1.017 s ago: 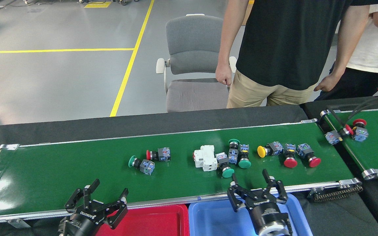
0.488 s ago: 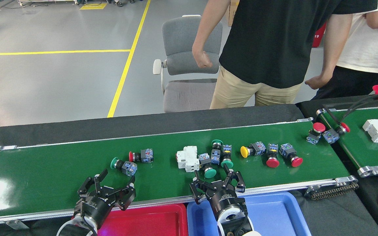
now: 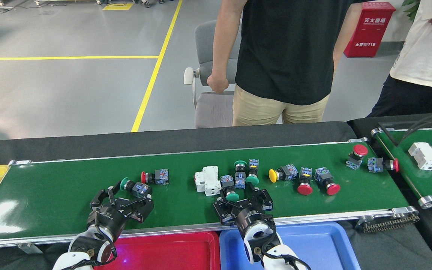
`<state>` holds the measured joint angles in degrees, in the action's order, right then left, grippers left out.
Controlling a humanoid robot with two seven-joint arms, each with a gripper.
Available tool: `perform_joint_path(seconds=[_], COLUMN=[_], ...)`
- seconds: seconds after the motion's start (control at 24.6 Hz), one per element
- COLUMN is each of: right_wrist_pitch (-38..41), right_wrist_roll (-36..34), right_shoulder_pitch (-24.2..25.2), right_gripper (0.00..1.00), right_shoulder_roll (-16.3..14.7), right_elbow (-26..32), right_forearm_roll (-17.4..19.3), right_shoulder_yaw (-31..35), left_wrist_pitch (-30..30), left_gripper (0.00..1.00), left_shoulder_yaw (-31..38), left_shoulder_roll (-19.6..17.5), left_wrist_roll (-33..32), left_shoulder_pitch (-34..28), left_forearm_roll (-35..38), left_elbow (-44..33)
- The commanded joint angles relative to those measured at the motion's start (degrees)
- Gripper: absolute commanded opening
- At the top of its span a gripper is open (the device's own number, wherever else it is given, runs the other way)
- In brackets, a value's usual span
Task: Pick switch part from conveyor to tray
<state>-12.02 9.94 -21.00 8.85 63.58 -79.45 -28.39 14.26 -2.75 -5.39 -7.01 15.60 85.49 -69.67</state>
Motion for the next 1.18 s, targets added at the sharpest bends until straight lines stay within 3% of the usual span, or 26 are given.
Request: perform_joint_path(seconds=[0.0,0.12,0.2,0.33,0.45,0.53,0.61,0.65,0.69,0.73,0.77,0.94,1.14], right_wrist_pitch=[2.2,3.1,3.2,3.8,8.3,15.6,25.1,29.3,32.8,35.6,38.3,43.8,42.2], right_wrist_roll=[-0.5,-0.5,-0.5,-1.2,-1.4,-1.4,-1.4,-1.4,-1.5,-1.5,-1.8,-1.9,-1.9], right_shoulder_pitch=[-1.1,-1.1,-1.0,-0.3,3.3,6.4,10.7,13.1,14.7,15.5,16.2,18.0,17.8], right_gripper=[0.06,0.02,0.02,0.02,0.02,0.02,0.02,0.07,0.24,0.55,0.99,1.00,1.00], right_shoulder_roll=[0.3,0.3,0.3,-0.3,-1.3,-3.3,-6.2,-7.5,-8.6,-9.1,-9.2,-8.9,-8.1], right_elbow=[0.1,0.4,1.0,4.5,12.4,18.0,23.1,25.3,26.5,27.5,28.0,28.6,29.0], right_forearm_roll=[-0.1,0.0,0.0,0.0,-0.1,-0.1,-0.1,-0.1,-0.3,-0.3,-0.3,-0.3,-0.1], right_shoulder_yaw=[0.1,0.1,0.1,0.0,-0.4,-1.6,-1.9,-1.9,-1.9,-1.9,-1.9,-1.9,-1.0], left_wrist_pitch=[0.0,1.2,2.9,6.2,14.3,21.6,25.9,26.0,26.0,26.0,26.0,24.9,9.7], left_gripper=[0.79,0.51,0.42,0.38,0.38,0.49,1.00,1.00,1.00,1.00,1.00,1.00,1.00], left_shoulder_yaw=[0.0,-0.1,0.0,0.6,2.5,4.2,6.4,6.5,7.0,7.1,7.3,14.4,23.4], left_shoulder_roll=[0.0,-0.6,-1.0,-1.2,-3.7,-4.7,-3.8,-3.8,-3.7,-3.7,-3.6,-2.8,1.3], left_wrist_roll=[0.5,0.6,0.8,0.8,0.7,0.6,0.6,0.6,0.6,0.7,0.7,1.0,1.3], left_shoulder_pitch=[0.8,-1.5,-4.2,-8.5,-16.8,-24.4,-30.5,-32.2,-32.8,-33.1,-33.3,-33.4,-33.4], left_forearm_roll=[0.1,0.1,0.0,-0.1,-0.8,-2.4,-3.6,-3.5,-3.5,-3.7,-3.7,-4.3,-8.2], left_elbow=[-0.4,-0.9,-3.4,-9.7,-22.4,-29.0,-32.5,-32.4,-32.4,-32.3,-32.3,-32.3,-32.3])
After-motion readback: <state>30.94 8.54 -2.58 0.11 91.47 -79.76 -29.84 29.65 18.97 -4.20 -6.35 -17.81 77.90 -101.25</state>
